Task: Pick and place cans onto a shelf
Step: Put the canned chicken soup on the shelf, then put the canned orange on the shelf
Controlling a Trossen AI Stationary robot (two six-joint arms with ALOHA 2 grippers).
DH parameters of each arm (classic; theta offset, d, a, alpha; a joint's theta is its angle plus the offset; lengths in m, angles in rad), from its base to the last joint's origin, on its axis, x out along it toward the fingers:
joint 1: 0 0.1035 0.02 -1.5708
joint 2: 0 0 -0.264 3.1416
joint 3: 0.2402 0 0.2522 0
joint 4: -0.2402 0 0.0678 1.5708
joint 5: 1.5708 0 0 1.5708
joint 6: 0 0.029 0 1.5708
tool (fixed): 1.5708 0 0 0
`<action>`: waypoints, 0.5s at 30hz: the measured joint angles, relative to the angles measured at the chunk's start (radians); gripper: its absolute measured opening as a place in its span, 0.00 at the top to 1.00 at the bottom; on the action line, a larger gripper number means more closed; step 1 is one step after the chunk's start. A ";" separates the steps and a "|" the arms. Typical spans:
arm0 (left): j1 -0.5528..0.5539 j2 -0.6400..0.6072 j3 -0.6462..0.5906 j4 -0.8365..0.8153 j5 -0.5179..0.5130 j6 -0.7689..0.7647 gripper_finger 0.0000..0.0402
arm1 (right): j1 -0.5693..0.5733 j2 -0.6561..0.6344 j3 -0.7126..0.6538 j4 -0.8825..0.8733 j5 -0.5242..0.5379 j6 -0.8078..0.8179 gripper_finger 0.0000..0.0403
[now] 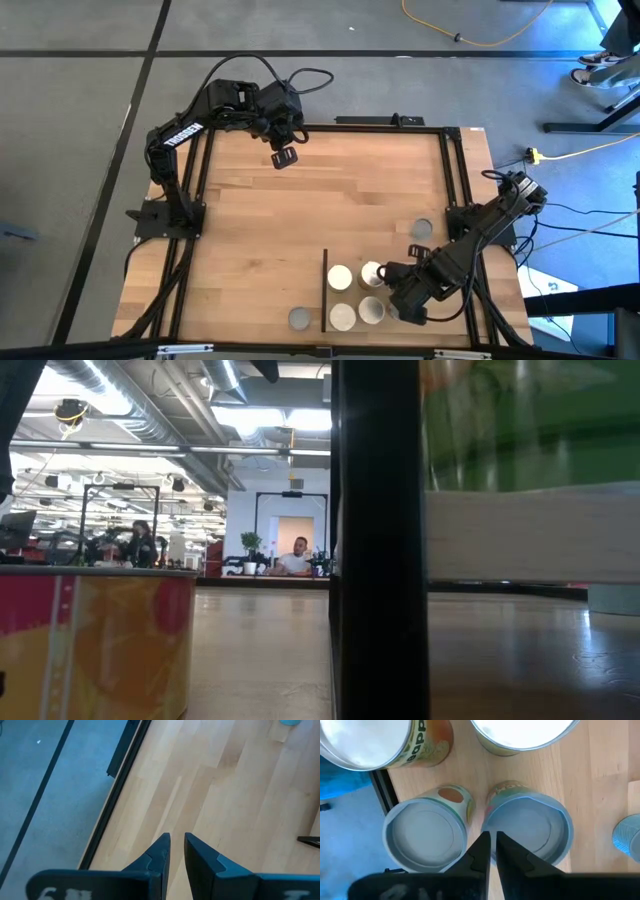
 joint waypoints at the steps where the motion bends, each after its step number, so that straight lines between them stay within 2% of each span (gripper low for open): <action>1: 0.000 0.000 0.000 0.000 0.000 0.000 0.88 | 0.000 0.000 0.000 0.000 0.000 -0.001 0.92; 10: 0.000 0.000 0.000 0.000 0.000 0.000 0.88 | 0.000 0.000 0.034 -0.014 -0.025 -0.050 0.92; 15: 0.000 0.000 0.000 0.000 0.037 0.008 0.88 | -0.001 0.000 0.171 -0.155 0.071 -0.040 0.92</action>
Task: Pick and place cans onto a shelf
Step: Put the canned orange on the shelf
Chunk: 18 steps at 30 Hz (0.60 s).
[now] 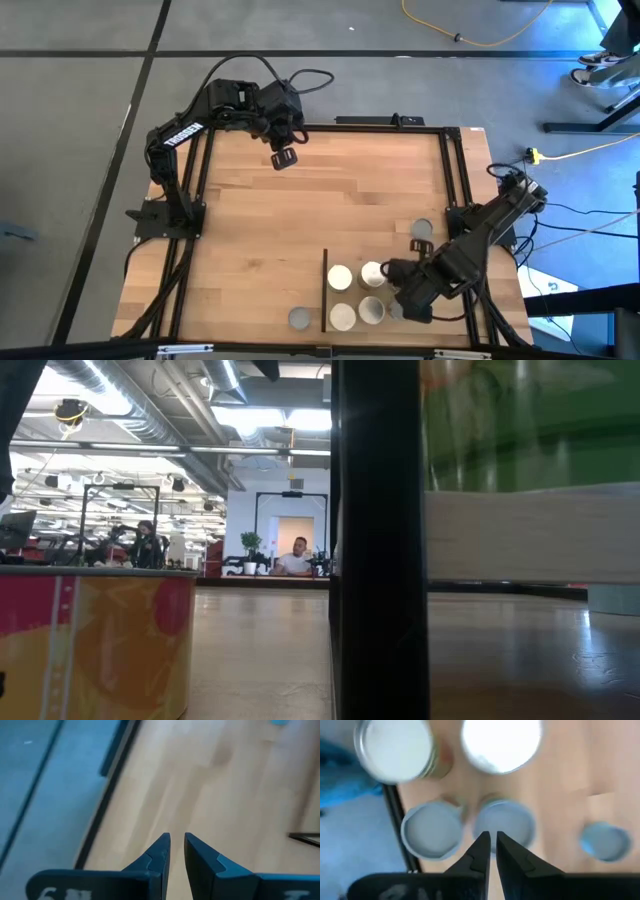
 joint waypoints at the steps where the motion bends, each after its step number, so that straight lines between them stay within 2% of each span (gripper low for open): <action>1: 0.000 0.000 0.000 0.000 0.029 0.009 0.88 | 0.000 -0.001 0.030 -0.034 0.029 0.017 0.92; 6: -0.012 0.000 0.000 0.000 0.206 0.071 0.88 | -0.005 -0.002 0.144 -0.190 0.138 0.144 0.92; 11: -0.064 0.000 0.000 0.000 0.374 0.078 0.88 | -0.012 -0.020 0.143 -0.204 0.147 0.257 0.92; 14: -0.126 -0.002 -0.030 0.003 0.420 0.078 0.88 | -0.018 -0.022 0.142 -0.201 0.187 0.278 0.92; 18: -0.234 -0.006 -0.116 0.001 0.433 0.051 0.88 | -0.023 -0.037 0.141 -0.201 0.261 0.276 0.92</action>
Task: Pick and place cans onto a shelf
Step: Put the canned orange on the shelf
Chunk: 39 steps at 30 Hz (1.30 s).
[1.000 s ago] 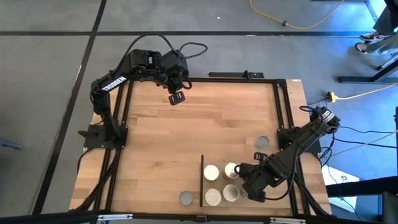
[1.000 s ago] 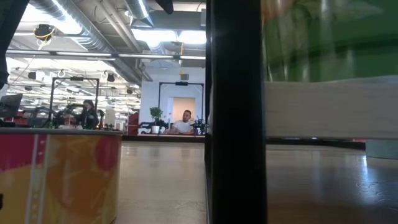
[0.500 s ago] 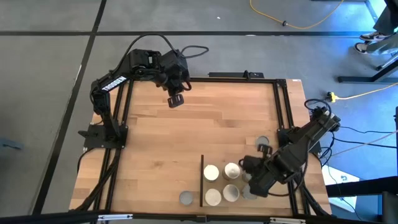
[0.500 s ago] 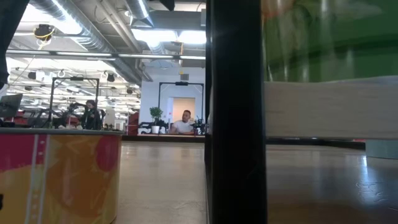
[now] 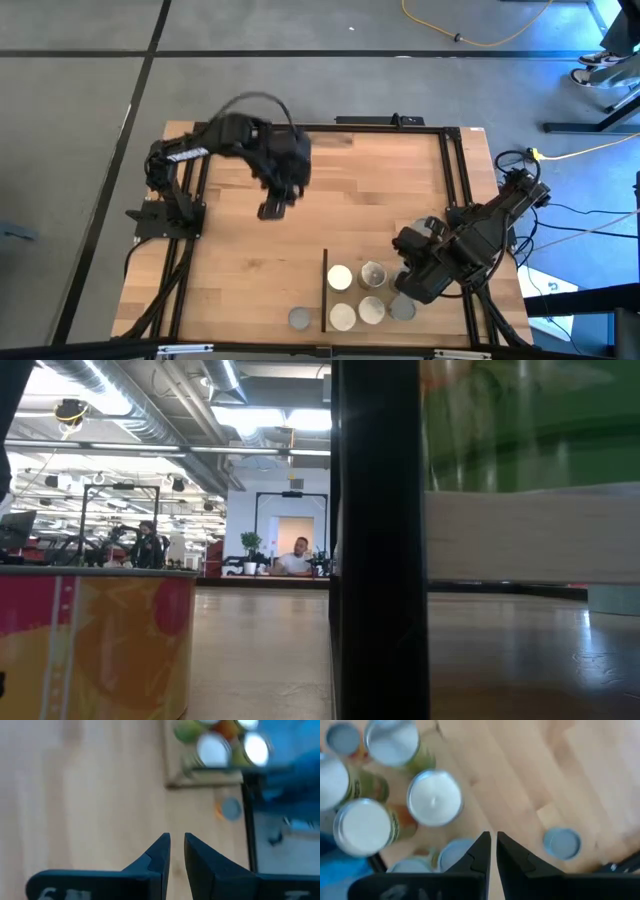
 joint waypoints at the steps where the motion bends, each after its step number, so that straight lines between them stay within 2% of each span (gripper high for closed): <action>1: -0.030 -0.002 -0.027 -0.001 0.001 -0.008 0.88 | -0.002 -0.007 0.000 0.000 0.026 -0.001 0.92; 6: -0.187 -0.002 -0.175 -0.001 0.001 -0.054 0.88 | -0.008 -0.063 0.000 0.000 0.183 0.000 0.92; 10: -0.310 -0.003 -0.295 0.057 -0.002 -0.095 0.88 | -0.007 -0.110 0.000 0.000 0.248 -0.027 0.92; 18: -0.442 -0.002 -0.484 0.339 -0.014 -0.358 0.88 | -0.007 -0.163 0.000 -0.001 0.257 -0.079 0.92; 23: -0.482 -0.002 -0.594 0.557 -0.129 -0.545 0.88 | -0.007 -0.173 0.000 -0.001 0.257 -0.132 0.92; 26: -0.513 -0.002 -0.681 0.693 -0.161 -0.620 0.88 | -0.007 -0.173 0.000 -0.001 0.255 -0.153 0.92; 32: -0.586 -0.002 -0.851 0.891 -0.230 -0.696 0.88 | -0.007 -0.173 0.000 -0.001 0.237 -0.159 0.92; 35: -0.631 -0.002 -0.924 1.023 -0.281 -0.665 0.88 | -0.007 -0.173 0.000 -0.001 0.236 -0.159 0.92; 39: -0.682 -0.002 -1.021 1.168 -0.298 -0.663 0.88 | -0.007 -0.173 0.000 -0.001 0.236 -0.158 0.92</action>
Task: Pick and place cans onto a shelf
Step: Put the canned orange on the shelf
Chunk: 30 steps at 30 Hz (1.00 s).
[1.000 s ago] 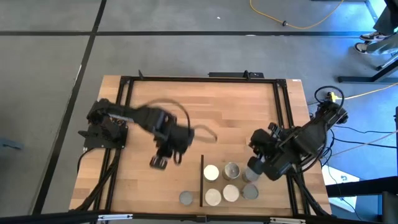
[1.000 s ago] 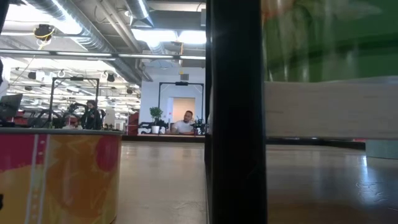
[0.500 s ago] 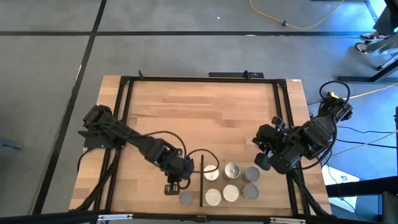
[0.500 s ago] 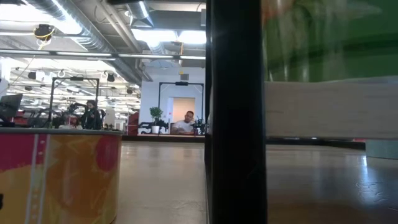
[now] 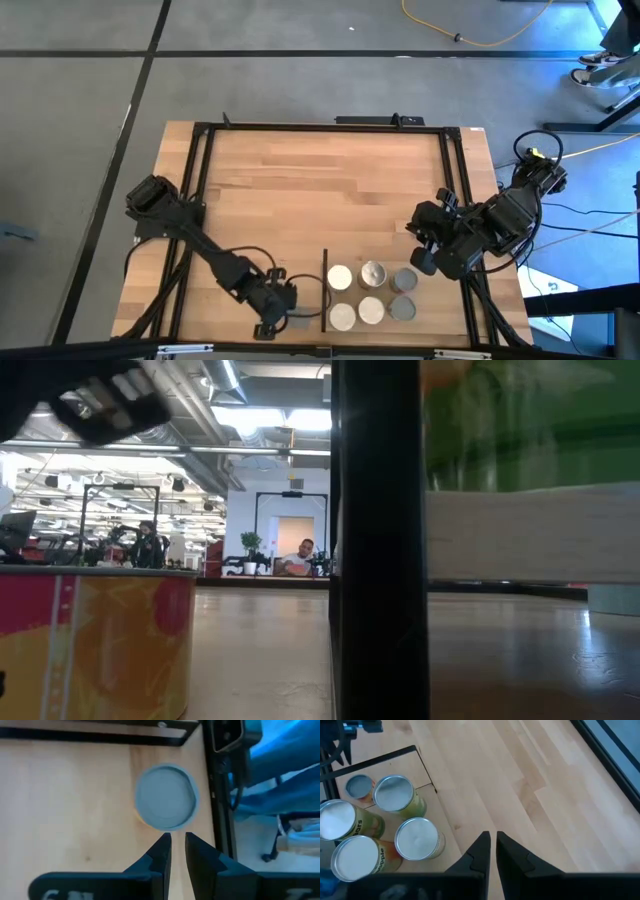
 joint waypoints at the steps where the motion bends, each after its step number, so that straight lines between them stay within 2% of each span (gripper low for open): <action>1: -0.008 0.000 -0.022 0.038 -0.005 -0.012 0.88 | 0.000 0.000 0.000 0.000 0.000 0.000 0.92; 6: -0.014 0.000 -0.094 0.171 -0.063 -0.108 0.88 | 0.000 0.000 0.000 0.004 -0.002 0.017 0.92; 11: -0.017 0.013 -0.103 0.185 -0.127 -0.282 0.88 | 0.000 0.000 0.000 0.023 -0.002 0.023 0.92; 22: -0.018 0.013 -0.103 0.186 -0.181 -0.315 0.88 | 0.000 0.001 0.000 0.035 -0.026 0.024 0.92; 30: -0.020 0.064 -0.102 0.206 -0.150 -0.340 0.88 | 0.000 0.001 0.000 0.035 -0.027 0.024 0.92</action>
